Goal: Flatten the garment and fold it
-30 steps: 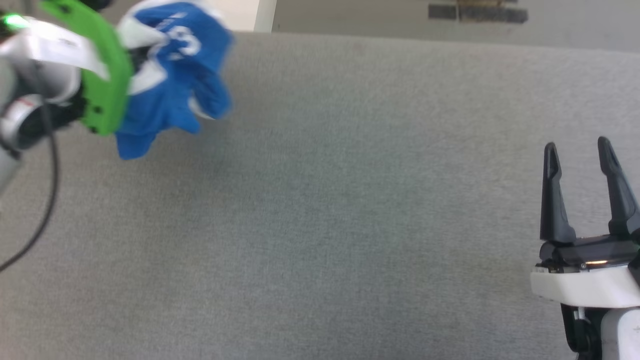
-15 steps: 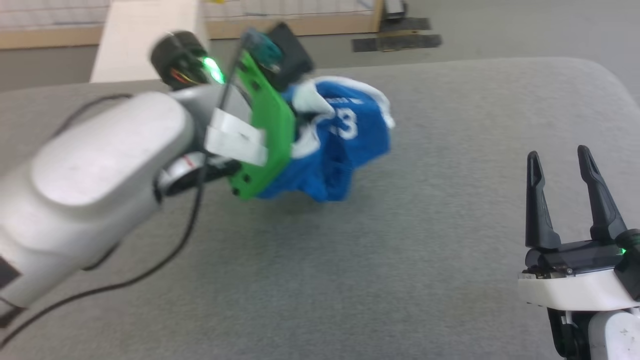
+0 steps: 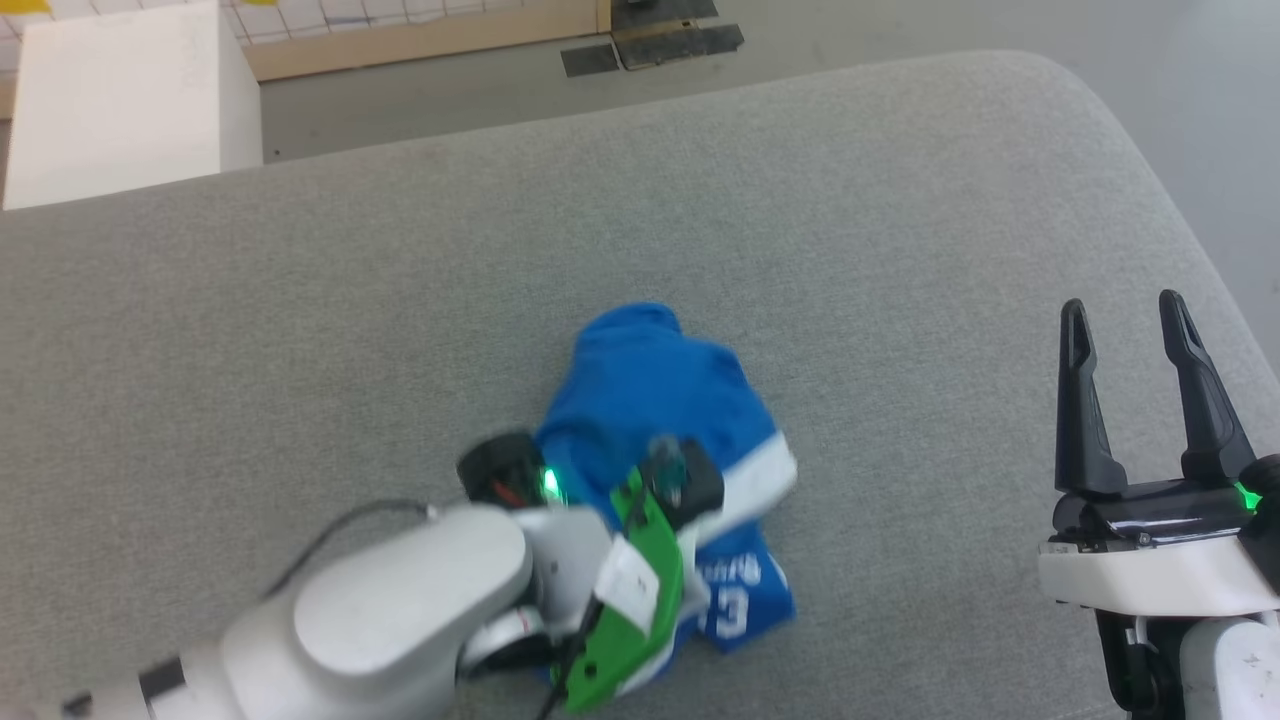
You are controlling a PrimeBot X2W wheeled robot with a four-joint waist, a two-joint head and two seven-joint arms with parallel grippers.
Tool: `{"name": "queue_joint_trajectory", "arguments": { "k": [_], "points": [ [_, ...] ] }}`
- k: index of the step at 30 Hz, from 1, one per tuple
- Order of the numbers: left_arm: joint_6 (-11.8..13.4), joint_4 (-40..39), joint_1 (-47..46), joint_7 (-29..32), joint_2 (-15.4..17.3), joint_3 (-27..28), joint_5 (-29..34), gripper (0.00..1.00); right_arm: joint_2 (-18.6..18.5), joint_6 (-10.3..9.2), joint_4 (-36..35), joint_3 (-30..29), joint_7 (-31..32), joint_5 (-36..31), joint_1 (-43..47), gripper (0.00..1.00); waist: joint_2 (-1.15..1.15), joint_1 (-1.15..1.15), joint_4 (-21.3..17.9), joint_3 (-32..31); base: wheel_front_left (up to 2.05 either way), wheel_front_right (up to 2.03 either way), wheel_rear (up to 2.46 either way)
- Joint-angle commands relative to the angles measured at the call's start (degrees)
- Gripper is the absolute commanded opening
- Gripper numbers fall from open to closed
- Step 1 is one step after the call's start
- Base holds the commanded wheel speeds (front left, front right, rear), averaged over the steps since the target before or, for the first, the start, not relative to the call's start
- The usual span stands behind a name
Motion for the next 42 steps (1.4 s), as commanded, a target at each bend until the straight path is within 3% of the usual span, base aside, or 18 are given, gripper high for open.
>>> {"name": "queue_joint_trajectory", "arguments": {
  "k": [1,5,6,13,16,20,23,29,34,38,40,42],
  "points": [
    [0.02,0.33,2.07,0.69,-0.22,0.03,0.68,0.00,0.01,-0.09,0.23,-0.09,-0.33,0.20,-0.53,1.00,0.00,0.00,-0.42,0.61,0.00,0.00,0.00],
    [0.02,1.29,4.85,0.04,-0.98,0.03,1.73,0.00,0.01,-0.09,0.52,-0.36,-0.33,0.11,-0.72,1.00,0.00,0.00,0.38,0.14,0.00,0.00,0.00],
    [0.02,1.82,4.78,-1.62,-1.26,0.03,2.01,1.00,0.01,-0.09,0.61,-0.39,-0.33,0.04,-0.66,1.00,0.00,0.00,0.64,-0.12,0.00,0.00,0.00],
    [0.02,5.86,1.79,-20.76,-2.81,0.16,3.38,1.00,0.01,-0.09,1.54,-0.44,-0.33,-0.89,1.37,1.00,0.00,0.00,3.56,-5.04,0.00,0.00,0.00],
    [0.44,7.50,1.39,-31.85,-3.18,4.00,2.56,1.00,0.01,-0.09,1.67,-0.86,-0.33,-1.27,2.58,1.00,0.00,0.00,5.17,-7.18,0.00,0.00,0.00],
    [5.29,12.25,1.61,-44.35,-3.20,8.73,6.91,1.00,0.01,-0.09,1.65,-1.13,-0.33,-1.70,4.16,1.00,0.00,0.00,7.50,-9.54,0.00,0.00,0.00],
    [10.52,15.43,3.13,-51.06,-2.89,11.63,9.20,1.00,0.01,-0.09,1.72,-1.43,-0.33,-1.87,5.05,1.00,0.00,0.00,8.90,-10.73,0.00,0.00,0.00],
    [24.38,14.75,8.92,-54.07,-2.22,21.59,16.00,1.00,0.01,-0.09,1.68,-2.70,-0.33,-1.67,5.80,1.00,0.00,0.00,11.01,-11.22,0.00,0.00,0.00],
    [31.80,7.77,19.29,-54.11,-2.08,33.05,23.71,1.00,0.01,-0.09,2.02,-3.47,-0.33,-0.20,6.15,1.00,0.00,0.00,12.06,-11.19,0.00,0.00,0.00],
    [34.15,2.71,27.66,-54.11,-4.12,41.92,27.88,1.00,0.01,-0.09,2.73,-4.14,-0.33,0.77,6.38,1.00,0.00,0.00,12.78,-11.15,0.00,0.00,0.00],
    [32.71,-0.32,30.96,-54.12,-5.83,45.85,28.91,1.00,0.01,-0.09,2.95,-4.29,-0.33,0.89,6.41,1.00,0.00,0.00,13.05,-11.10,0.00,0.00,0.00],
    [29.66,-2.93,34.95,-54.12,-7.62,50.32,30.70,1.00,0.01,-0.09,3.21,-4.35,-0.33,0.96,6.45,1.00,0.00,0.00,13.30,-11.09,0.00,0.00,0.00]
  ]
}}
